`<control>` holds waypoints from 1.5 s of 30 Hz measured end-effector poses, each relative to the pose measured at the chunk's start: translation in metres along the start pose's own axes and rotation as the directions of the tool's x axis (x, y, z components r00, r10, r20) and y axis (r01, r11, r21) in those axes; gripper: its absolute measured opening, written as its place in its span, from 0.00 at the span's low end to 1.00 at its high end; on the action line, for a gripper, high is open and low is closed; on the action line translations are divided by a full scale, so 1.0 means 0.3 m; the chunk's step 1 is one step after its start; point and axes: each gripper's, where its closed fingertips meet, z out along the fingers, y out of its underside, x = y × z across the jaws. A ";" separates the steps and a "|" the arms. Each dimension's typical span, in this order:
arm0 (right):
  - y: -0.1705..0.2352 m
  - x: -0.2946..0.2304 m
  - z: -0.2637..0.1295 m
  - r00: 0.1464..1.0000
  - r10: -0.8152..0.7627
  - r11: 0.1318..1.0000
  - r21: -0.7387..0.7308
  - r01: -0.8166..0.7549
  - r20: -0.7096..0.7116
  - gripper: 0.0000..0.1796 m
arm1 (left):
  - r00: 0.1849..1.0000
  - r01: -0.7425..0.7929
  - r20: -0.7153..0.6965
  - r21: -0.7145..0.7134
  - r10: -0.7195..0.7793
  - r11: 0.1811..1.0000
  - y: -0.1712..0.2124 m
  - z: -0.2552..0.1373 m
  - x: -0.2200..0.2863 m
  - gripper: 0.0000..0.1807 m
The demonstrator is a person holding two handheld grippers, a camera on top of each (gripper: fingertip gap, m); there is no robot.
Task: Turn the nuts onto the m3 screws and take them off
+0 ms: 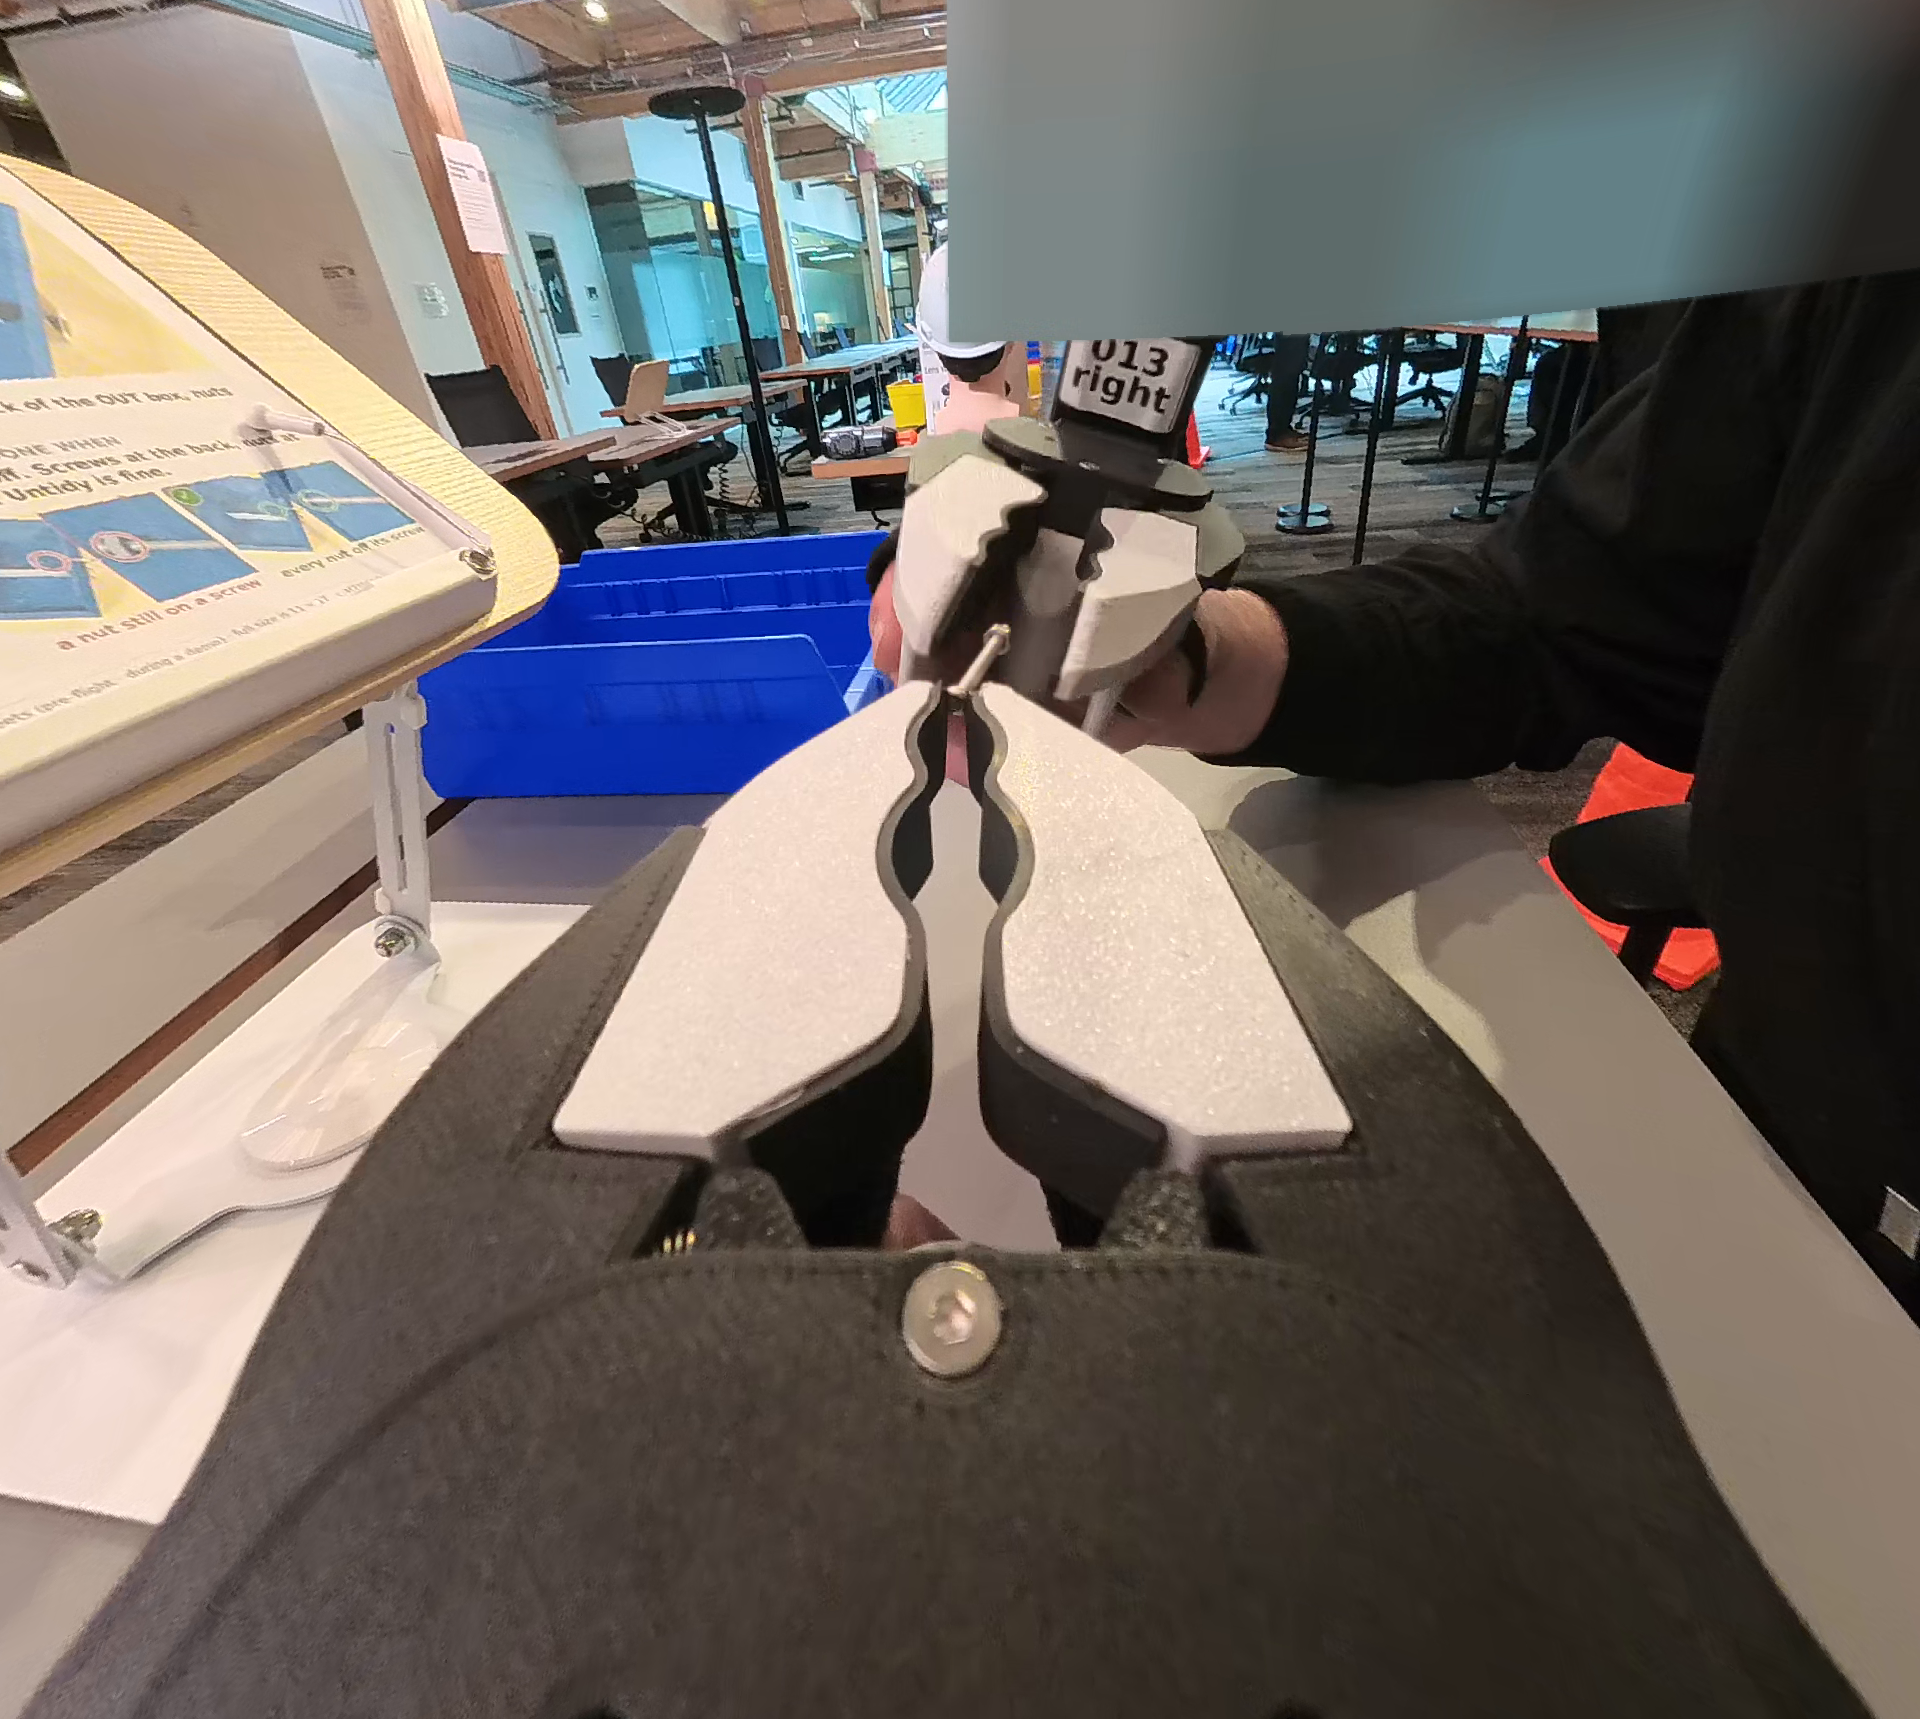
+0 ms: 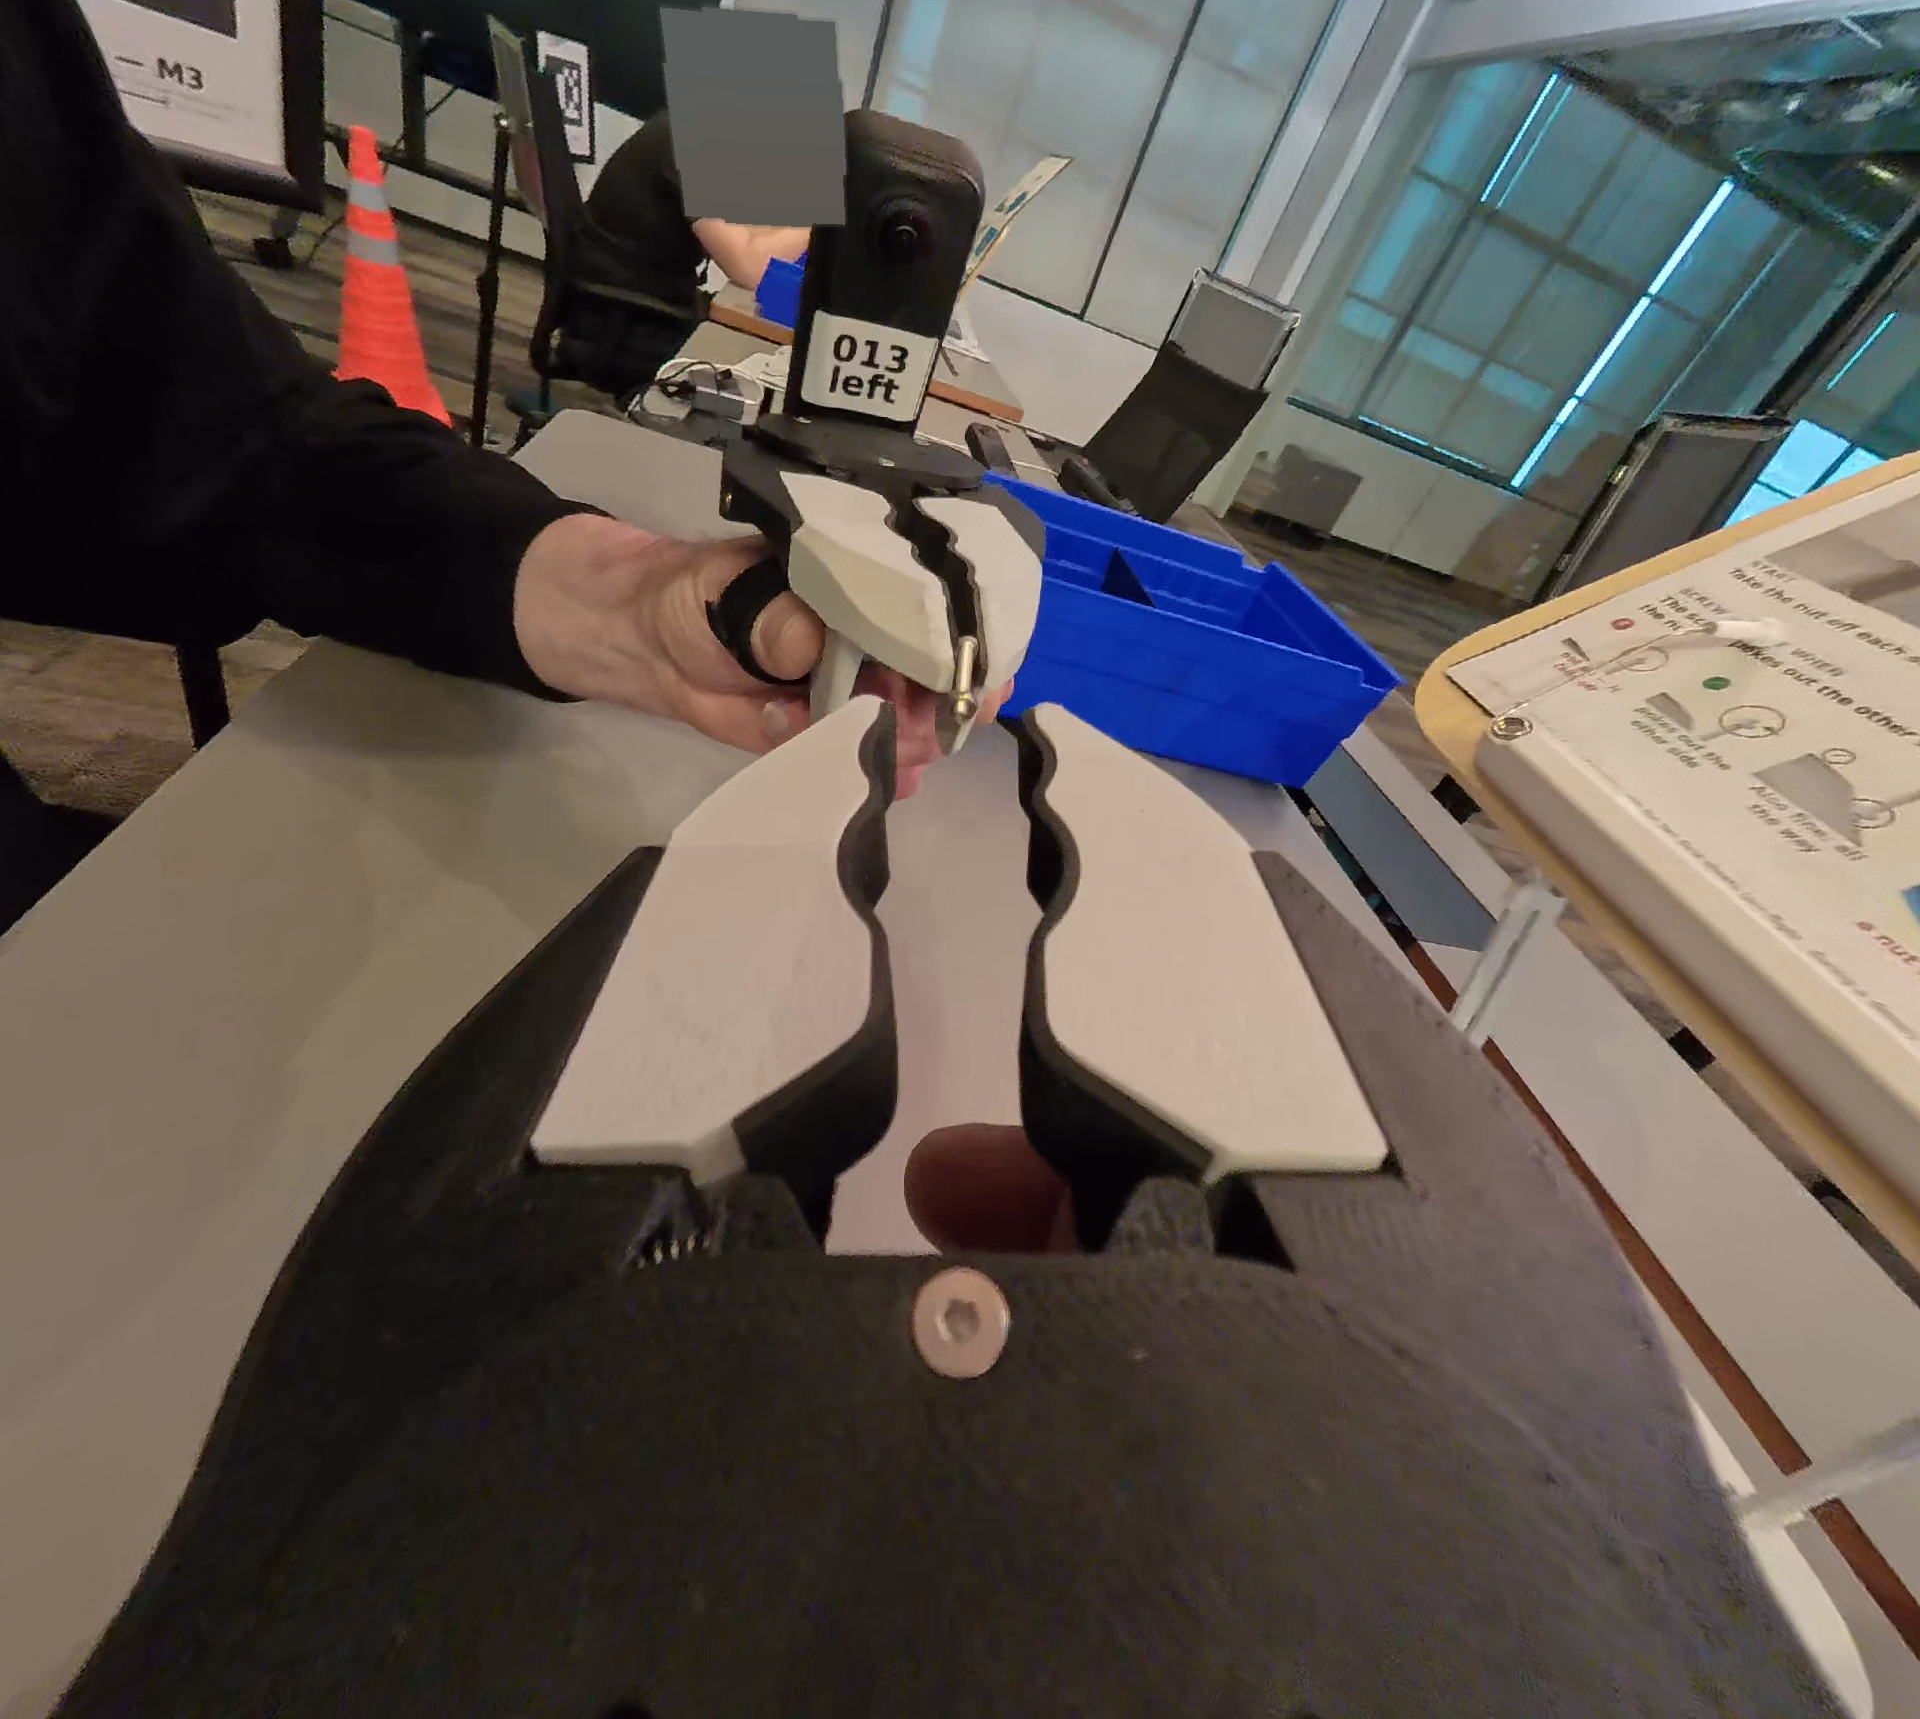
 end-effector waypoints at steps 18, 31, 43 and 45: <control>0.000 -0.003 0.003 1.000 -0.001 1.000 -0.007 0.001 -0.009 0.03 | 1.000 -0.002 -0.001 -0.008 0.002 1.000 0.008 0.007 0.004 0.02; -0.014 -0.009 0.002 1.000 -0.028 1.000 -0.008 0.028 -0.013 0.03 | 1.000 0.030 -0.001 0.005 -0.030 1.000 0.021 0.011 -0.007 0.10; -0.009 0.168 -0.167 0.978 -0.082 0.992 -0.109 0.062 -0.191 0.03 | 0.998 -0.011 0.068 -0.096 0.018 0.995 0.118 -0.055 -0.072 0.00; 0.002 0.270 -0.275 0.952 -0.084 0.988 -0.150 0.040 -0.294 0.03 | 0.996 0.011 0.087 -0.104 -0.002 0.995 0.135 -0.080 -0.095 0.00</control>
